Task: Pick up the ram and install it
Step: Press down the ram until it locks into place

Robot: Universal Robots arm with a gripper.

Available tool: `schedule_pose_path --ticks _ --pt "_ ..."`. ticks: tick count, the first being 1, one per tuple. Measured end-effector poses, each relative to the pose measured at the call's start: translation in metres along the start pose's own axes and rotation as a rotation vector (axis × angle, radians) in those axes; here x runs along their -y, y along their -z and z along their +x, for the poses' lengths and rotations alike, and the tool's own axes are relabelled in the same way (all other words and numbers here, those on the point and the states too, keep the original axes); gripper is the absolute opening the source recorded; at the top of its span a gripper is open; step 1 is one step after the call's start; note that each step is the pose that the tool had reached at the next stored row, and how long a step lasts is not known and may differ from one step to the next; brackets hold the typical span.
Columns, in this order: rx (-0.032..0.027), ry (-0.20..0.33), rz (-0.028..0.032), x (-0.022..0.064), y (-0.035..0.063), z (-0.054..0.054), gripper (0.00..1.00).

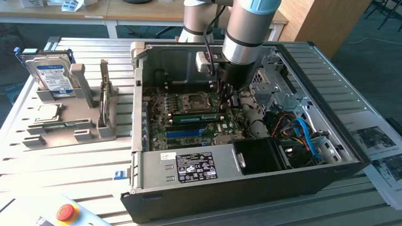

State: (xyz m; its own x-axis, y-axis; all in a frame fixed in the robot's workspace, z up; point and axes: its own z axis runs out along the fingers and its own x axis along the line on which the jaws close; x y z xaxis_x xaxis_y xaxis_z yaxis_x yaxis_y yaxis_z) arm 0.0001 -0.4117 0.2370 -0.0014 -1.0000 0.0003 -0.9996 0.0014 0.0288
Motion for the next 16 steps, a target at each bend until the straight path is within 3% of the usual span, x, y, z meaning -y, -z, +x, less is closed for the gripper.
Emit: schedule_pose_path --ticks 16 --pt "0.0001 0.000 0.0001 0.0001 -0.0042 -0.0013 0.11"
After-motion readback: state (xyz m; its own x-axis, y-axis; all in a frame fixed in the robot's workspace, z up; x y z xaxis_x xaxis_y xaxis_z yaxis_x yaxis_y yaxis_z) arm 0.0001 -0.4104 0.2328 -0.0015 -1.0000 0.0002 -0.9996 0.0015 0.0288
